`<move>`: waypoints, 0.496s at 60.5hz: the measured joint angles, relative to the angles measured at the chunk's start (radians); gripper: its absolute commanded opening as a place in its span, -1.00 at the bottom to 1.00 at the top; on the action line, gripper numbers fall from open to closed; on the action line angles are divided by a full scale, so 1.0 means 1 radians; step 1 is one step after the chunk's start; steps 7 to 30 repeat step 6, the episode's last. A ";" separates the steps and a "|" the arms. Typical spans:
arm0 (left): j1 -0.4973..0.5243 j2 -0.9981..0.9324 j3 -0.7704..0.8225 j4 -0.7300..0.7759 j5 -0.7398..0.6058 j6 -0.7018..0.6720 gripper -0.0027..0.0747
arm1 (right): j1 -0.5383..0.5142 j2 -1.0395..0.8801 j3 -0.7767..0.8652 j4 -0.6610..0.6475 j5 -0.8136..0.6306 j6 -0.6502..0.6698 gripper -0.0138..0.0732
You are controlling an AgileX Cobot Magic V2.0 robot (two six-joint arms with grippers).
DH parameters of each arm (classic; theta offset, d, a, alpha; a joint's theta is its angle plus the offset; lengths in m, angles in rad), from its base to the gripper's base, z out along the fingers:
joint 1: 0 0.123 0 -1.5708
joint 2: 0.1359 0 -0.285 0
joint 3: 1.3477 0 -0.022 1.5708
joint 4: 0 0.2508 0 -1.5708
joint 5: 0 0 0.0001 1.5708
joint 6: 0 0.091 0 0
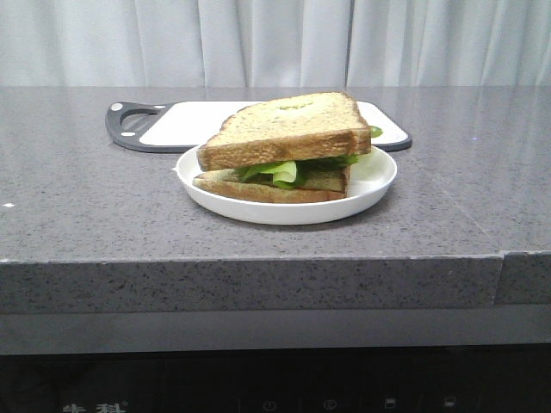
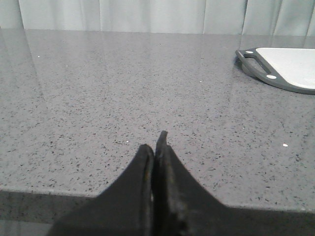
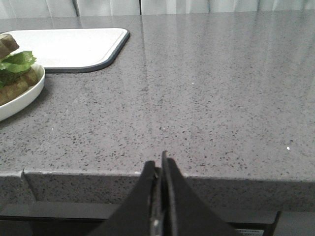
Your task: Left arm grabs bread, right arm adds lettuce
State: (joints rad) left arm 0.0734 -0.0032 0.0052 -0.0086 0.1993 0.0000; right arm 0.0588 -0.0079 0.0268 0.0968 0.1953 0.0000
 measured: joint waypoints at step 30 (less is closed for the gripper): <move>0.000 0.000 0.000 0.000 0.000 0.000 -0.98 | 0.000 0.000 0.000 0.000 0.000 0.000 -0.82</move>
